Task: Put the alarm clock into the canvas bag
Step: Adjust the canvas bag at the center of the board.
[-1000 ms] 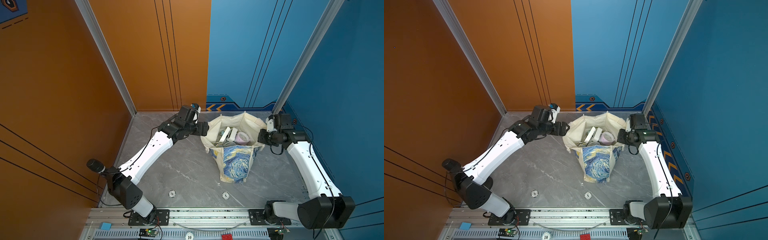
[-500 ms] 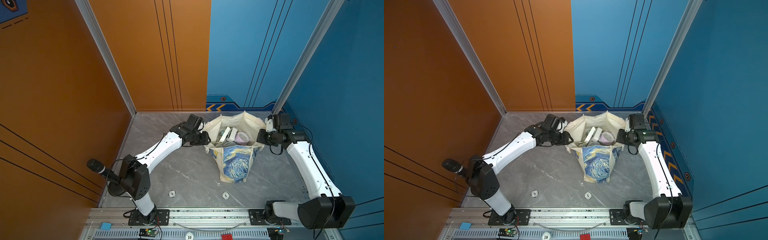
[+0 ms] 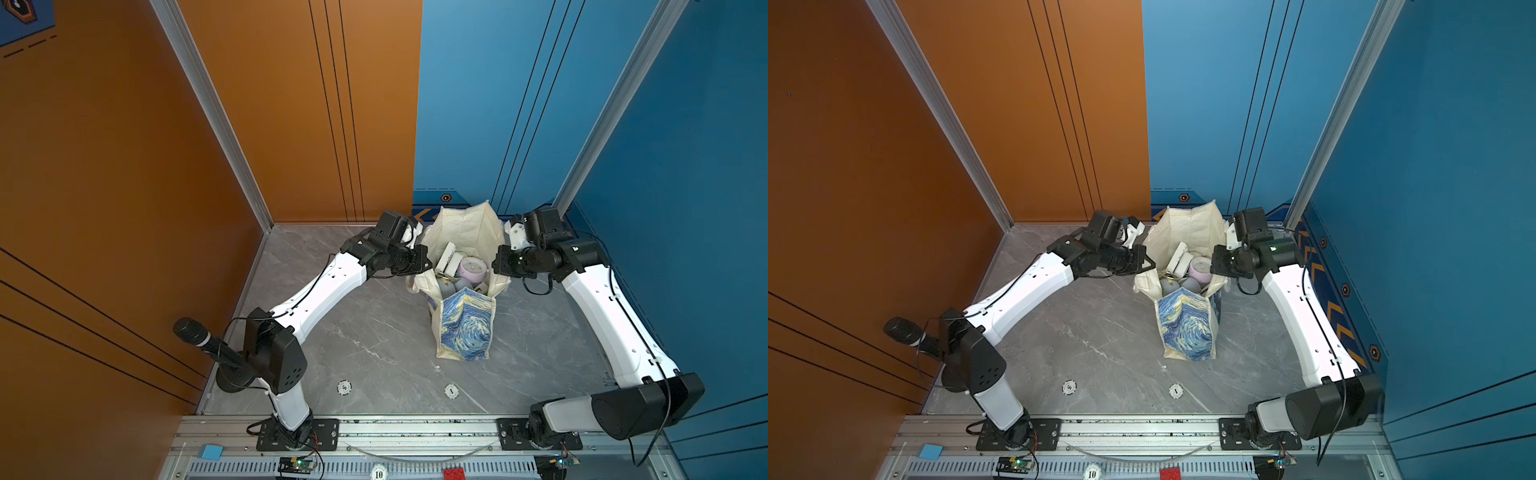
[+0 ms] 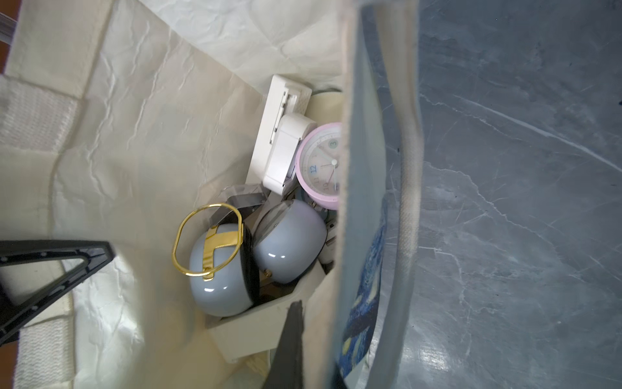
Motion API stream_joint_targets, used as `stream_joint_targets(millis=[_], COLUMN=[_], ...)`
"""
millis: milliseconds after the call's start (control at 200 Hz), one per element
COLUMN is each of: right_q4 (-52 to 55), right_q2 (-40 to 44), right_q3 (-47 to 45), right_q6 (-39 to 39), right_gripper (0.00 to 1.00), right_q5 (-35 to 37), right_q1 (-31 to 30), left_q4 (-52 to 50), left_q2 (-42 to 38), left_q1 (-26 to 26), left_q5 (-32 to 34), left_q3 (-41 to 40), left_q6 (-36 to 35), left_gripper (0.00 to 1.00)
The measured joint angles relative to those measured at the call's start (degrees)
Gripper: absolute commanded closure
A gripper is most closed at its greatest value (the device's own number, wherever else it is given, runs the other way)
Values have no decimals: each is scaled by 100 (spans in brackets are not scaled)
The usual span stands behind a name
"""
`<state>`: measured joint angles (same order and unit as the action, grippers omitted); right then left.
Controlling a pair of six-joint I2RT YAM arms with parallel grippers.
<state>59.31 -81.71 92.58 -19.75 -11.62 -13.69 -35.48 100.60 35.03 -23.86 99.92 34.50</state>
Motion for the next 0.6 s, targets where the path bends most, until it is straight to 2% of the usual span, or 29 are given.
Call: stream_joint_targets(millis=[125,250,415,601], right_q4=[197,201,199,70], right_q2=[-306,-426,-511,-656], right_q3=[498,813,859,629], right_q6=[-114,-179,-284,-337], right_gripper=[100,100,100,100], right_q5=[184,289,334,415], right_q1=[-315,-570,-833,-1029], left_q4=[-522,-750,-872,-896], left_q2=[146,116,4,-323], left_q1=[-22,-142,-398,-553], left_q5=[28,131,138,216], left_q3=[654,927,776,20], left_q6=[-105,-238,-275,-280], left_gripper=[100,100,100,100])
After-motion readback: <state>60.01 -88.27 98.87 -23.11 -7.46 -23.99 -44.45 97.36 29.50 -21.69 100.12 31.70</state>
